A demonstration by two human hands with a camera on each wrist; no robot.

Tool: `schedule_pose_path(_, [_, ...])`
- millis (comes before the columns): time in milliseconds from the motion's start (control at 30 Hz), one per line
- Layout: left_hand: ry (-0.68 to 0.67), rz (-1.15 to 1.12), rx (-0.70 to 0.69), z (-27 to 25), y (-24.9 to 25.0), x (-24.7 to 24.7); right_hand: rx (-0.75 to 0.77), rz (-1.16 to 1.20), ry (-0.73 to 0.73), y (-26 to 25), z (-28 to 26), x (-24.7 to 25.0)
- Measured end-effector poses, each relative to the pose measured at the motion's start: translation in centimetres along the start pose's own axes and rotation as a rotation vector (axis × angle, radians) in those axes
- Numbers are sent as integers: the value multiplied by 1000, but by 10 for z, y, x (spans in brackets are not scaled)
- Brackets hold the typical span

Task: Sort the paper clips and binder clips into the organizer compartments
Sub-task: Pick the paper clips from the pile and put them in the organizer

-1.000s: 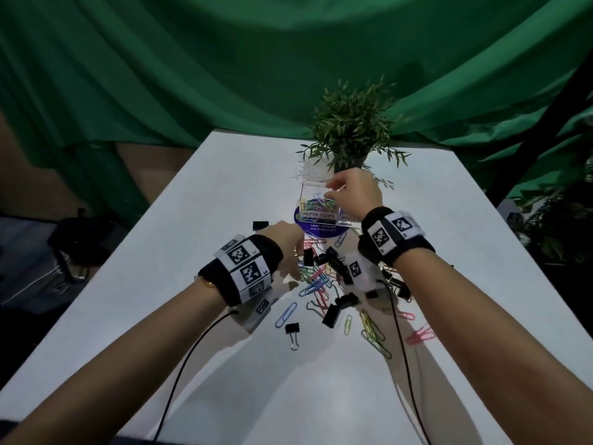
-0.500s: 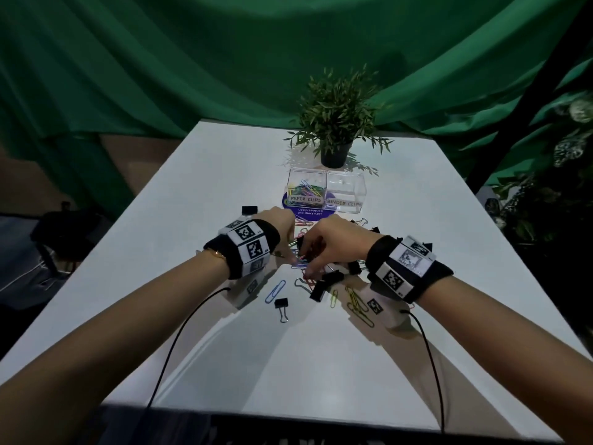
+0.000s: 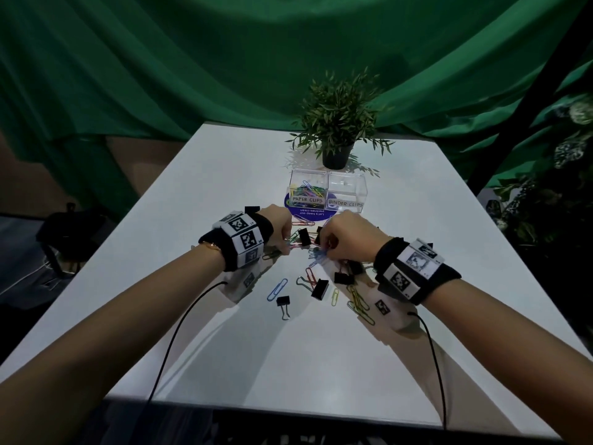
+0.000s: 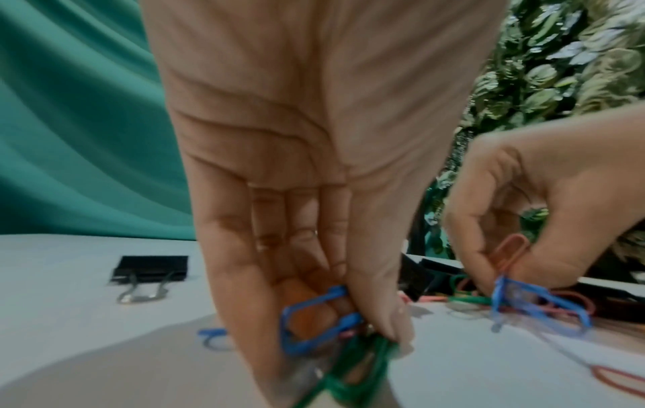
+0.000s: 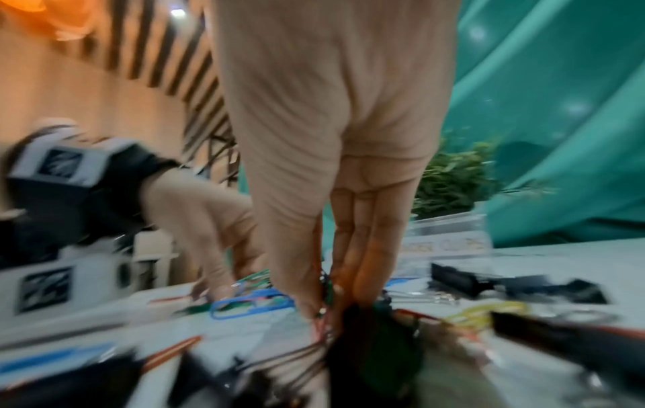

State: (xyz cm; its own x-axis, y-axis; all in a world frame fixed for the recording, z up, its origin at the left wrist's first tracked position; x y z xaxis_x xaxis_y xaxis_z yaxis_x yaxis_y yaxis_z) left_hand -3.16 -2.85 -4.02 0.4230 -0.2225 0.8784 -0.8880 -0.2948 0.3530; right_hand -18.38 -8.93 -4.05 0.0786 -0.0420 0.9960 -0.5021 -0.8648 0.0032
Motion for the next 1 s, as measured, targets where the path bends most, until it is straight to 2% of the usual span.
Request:
schedule_pose_path(100, [3,-72,15,-2,-10,5,-70,169,12,26,-5,5])
schedule_pose_path(233, [23,-231,-39,-4,-22,11,-224,608,18,57,-13,16])
schedule_pose_path(300, [54,-346,-71,-6,-22,16,-232,746,12,64,-14,24])
schedule_pose_path(433, [129,-684,-134,-10,-18,31,-192,851,68,68,-13,42])
schedule_pose_path(533, [268,-906,-191,-3,-15,44,-180,931,148,66,-7,52])
schedule_pose_path(600, [414,-1006,-213,9,-12,53,-190,1030,232,65,0,55])
schedule_pose_path(700, [624,-1096,-173,38,-5,63,-235,1186,390,65,12,60])
schedule_pose_path(767, [666,-1029,-141,56,3,63,-270,1271,466,66,22,59])
schedule_pose_path(867, [621,-749,-126,68,9,55,-338,1278,537,66,38,51])
schedule_pose_path(967, [657,-590,-59,54,2,53,-398,1076,561,61,60,39])
schedule_pose_path(1000, [629,-520,-25,47,-4,53,-402,977,572,59,69,35])
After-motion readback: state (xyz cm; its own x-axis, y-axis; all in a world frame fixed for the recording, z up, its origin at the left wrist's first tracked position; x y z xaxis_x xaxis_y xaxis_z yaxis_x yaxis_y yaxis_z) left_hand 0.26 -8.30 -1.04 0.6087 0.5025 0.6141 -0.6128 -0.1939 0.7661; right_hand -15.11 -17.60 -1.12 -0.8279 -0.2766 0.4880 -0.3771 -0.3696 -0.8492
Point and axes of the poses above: each hand's wrist, its own z-axis towards the middle knuckle, its own x-axis out of the back of the hand, y = z × x, the point moved 2 cm from there along z, towards the middle knuckle, and after that the axes turned 10 degrees about -z, right-handed, at the moved point
